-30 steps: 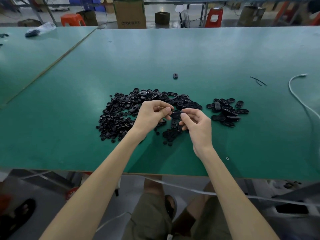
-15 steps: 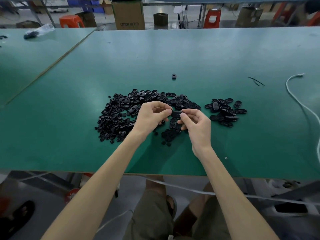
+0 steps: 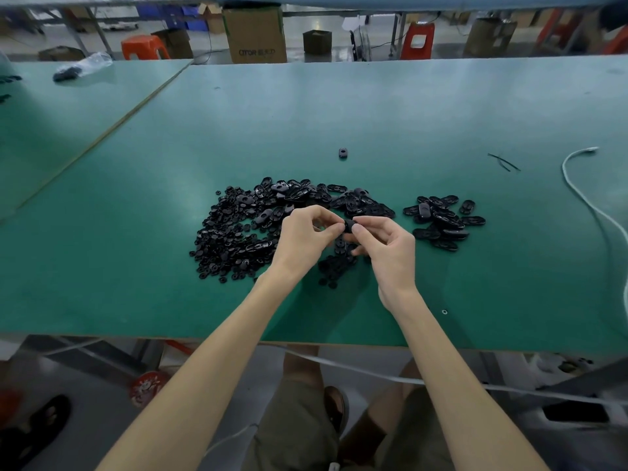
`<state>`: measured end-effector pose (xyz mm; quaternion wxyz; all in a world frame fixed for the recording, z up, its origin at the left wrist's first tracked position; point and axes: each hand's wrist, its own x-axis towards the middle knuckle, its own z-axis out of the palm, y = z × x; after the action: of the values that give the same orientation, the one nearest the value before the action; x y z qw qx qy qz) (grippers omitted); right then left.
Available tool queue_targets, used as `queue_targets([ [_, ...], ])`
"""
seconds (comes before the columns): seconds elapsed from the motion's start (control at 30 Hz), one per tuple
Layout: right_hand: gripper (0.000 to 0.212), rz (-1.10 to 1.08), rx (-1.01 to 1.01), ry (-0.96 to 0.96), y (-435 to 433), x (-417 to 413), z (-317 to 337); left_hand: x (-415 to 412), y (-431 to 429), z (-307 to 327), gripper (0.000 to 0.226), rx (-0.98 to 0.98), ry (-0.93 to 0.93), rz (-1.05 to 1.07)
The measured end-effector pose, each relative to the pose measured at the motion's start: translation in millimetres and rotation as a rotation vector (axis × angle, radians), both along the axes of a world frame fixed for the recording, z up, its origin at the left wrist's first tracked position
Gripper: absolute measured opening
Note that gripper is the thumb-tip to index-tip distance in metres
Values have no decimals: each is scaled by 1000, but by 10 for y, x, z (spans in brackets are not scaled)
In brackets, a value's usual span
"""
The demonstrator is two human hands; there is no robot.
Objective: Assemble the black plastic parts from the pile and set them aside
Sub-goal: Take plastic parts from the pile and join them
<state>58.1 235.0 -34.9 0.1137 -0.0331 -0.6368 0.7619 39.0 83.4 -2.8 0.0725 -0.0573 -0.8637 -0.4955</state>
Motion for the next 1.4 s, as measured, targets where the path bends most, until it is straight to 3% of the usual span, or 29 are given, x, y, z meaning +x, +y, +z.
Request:
queue_targets([
  [0.43, 10, 12, 1, -10, -6, 22, 10, 71, 83, -90, 6, 55, 119, 34],
  [0.7, 11, 5, 8, -2, -4, 12, 5, 23, 12, -80, 10, 212, -16, 1],
  [0.9, 11, 22, 4, 5, 10, 0, -3, 5, 36, -109, 11, 102, 55, 45],
  [1.17, 11, 46, -12, 0, 14, -12, -9, -24, -3, -154, 18, 108, 84, 70],
  [1.27, 12, 47, -23, 2, 10, -11, -6, -50, -49, -141, 22, 191, 23, 9],
  [1.4, 12, 45, -33, 12, 13, -12, -3, -52, -113, -160, 17, 477, -139, -187],
])
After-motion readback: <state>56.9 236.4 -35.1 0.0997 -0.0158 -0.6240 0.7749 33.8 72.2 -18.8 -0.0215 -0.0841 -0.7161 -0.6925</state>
